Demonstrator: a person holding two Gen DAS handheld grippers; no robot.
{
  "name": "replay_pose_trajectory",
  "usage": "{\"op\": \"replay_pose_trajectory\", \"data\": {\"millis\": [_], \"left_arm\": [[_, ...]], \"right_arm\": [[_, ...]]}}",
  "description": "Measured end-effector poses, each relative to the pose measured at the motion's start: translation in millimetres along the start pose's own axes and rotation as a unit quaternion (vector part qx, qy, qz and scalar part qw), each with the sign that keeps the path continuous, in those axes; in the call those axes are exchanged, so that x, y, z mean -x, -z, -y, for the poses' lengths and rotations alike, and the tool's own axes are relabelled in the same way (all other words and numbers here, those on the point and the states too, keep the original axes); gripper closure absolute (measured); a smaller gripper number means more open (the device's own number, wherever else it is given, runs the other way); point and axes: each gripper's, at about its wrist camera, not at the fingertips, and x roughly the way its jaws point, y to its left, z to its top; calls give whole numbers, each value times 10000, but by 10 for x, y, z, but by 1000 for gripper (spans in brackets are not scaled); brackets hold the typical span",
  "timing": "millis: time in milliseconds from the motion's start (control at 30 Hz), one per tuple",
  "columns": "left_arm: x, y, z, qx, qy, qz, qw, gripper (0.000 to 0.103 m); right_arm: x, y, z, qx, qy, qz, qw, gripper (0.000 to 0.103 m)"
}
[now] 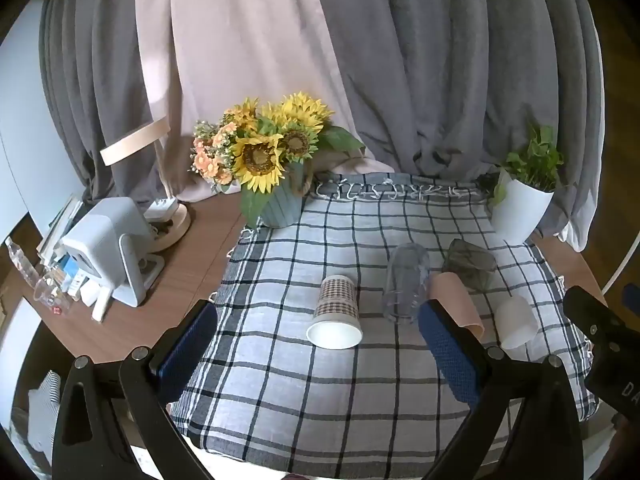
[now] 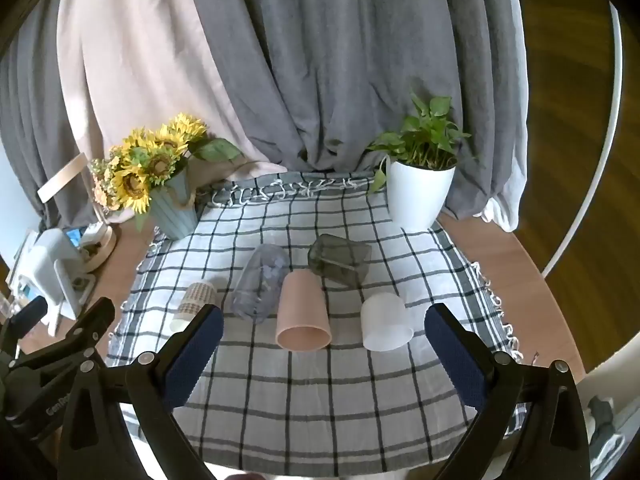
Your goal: Flip cup upside down
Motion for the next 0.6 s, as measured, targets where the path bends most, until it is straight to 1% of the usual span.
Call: {"op": "replay_pose_trajectory", "data": {"millis": [67,100,333,600], "left_arm": [[13,10,-37,23,5,-7,10000,0],[-13,-15,26,-107,-59,-76,9999,0],[-22,-2,24,-99,-63,-58,9999,0],[-24,-31,38,-72,-38,-74,9999,0]], "right_arm": [[-2,4,1,25,27,25,10000,2],[-3,7,4,23,24,24,10000,2],[-13,-34,-28,8,-8,-39,10000,2],[18,-32,-27,-1,-62,37,10000,2]]}}
